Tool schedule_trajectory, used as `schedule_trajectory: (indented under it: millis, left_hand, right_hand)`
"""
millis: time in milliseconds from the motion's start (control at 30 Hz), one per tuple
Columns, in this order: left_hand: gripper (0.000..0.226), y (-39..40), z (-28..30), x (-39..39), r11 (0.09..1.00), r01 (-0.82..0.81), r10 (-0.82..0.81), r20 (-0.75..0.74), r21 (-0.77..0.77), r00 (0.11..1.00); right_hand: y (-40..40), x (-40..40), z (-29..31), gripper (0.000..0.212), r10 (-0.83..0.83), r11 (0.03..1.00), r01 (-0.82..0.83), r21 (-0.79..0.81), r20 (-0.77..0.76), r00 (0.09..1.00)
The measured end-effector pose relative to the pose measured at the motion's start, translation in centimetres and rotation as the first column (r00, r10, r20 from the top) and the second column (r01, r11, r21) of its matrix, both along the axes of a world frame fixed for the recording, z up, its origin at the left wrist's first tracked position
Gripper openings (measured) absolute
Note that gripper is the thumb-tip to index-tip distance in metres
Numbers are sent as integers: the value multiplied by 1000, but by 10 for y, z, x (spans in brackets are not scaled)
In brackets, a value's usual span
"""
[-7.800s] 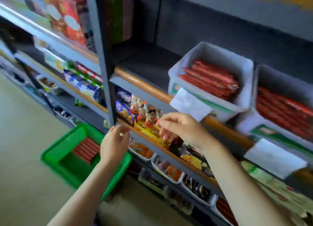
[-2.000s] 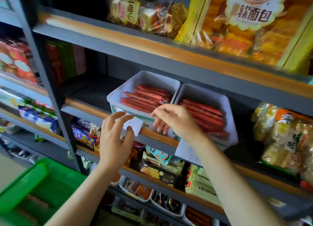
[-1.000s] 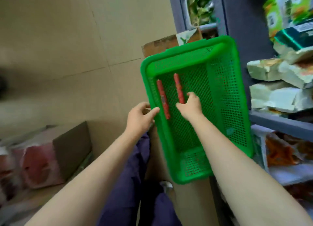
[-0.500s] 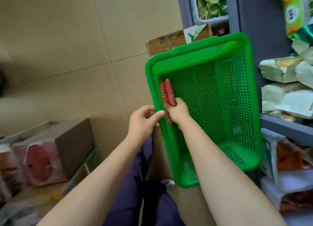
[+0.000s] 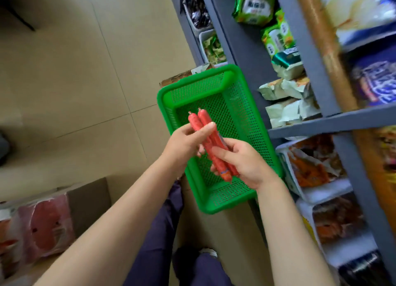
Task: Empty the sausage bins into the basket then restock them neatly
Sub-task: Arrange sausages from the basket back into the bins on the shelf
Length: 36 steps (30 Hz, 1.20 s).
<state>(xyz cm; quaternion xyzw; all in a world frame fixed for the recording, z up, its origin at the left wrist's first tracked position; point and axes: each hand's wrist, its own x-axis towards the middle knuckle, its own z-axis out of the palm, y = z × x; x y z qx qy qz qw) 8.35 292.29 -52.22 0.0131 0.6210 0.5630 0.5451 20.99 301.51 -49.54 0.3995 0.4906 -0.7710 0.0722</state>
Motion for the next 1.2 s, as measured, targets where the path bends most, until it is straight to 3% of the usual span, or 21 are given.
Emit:
schedule_trajectory:
  millis: [100, 167, 233, 300, 400, 500, 600, 667, 767, 800, 833, 867, 933, 1000, 1100, 1200]
  left_hand:
    - [21, 0, 50, 39, 995, 67, -67, -5, 79, 998]
    - [25, -5, 93, 80, 987, 81, -79, -15, 137, 997]
    - [28, -11, 137, 123, 973, 34, -31, -17, 228, 999]
    - [24, -18, 183, 163, 949, -41, 42, 6, 312, 999]
    - [13, -24, 249, 231, 895, -75, 44, 82, 440, 996]
    - [13, -25, 304, 304, 839, 26, -75, 68, 544, 995]
    - [16, -26, 350, 371, 754, 146, -218, 34, 640, 975]
    - [20, -31, 380, 411, 710, 248, -293, -45, 659, 955]
    - [20, -36, 409, 460, 671, 409, -218, -363, 618, 906]
    - [20, -35, 413, 472, 642, 481, -139, -526, 597, 839]
    - [23, -33, 416, 483, 605, 576, -22, -711, 550, 703]
    - [29, -28, 417, 492, 577, 673, 113, -861, 463, 496]
    - [41, -13, 416, 507, 558, 791, 311, -947, 250, 79]
    - [53, 8, 412, 516, 592, 803, 339, -925, 66, -174]
    - [69, 36, 407, 517, 631, 759, 207, -910, -156, -360]
    - [72, 44, 402, 512, 594, 768, 189, -886, -240, -423]
  right_hand:
    - [-7, 49, 58, 38, -3, 994, 4, 113, -9, 1000]
    - [-17, 94, 103, 37, -138, 967, 141, 210, -32, 990]
    - [-33, 141, 145, 22, -312, 901, 330, 283, -106, 944]
    - [-53, 185, 184, 11, -495, 782, 538, 315, -211, 843]
    - [-83, 244, 240, 10, -708, 522, 795, 309, -362, 606]
    - [-105, 302, 292, 6, -743, 259, 902, 345, -525, 415]
    - [-123, 367, 341, 4, -710, 85, 932, 352, -635, 304]
    - [-134, 411, 370, 5, -680, -35, 924, 381, -687, 257]
    - [-145, 474, 403, 5, -676, -180, 909, 377, -719, 164]
    - [-146, 493, 411, 5, -677, -230, 901, 367, -726, 123]
    - [-145, 512, 420, 6, -680, -278, 889, 364, -728, 86]
    - [-143, 530, 427, 9, -688, -316, 877, 362, -724, 51]
    - [-135, 562, 439, 9, -720, -361, 856, 371, -694, -2]
    - [-124, 586, 448, 8, -773, -363, 836, 411, -634, -24]
    - [-101, 609, 452, 12, -847, -287, 861, 421, -530, -23]
    - [-83, 619, 451, 2, -899, -113, 879, 463, -424, 108]
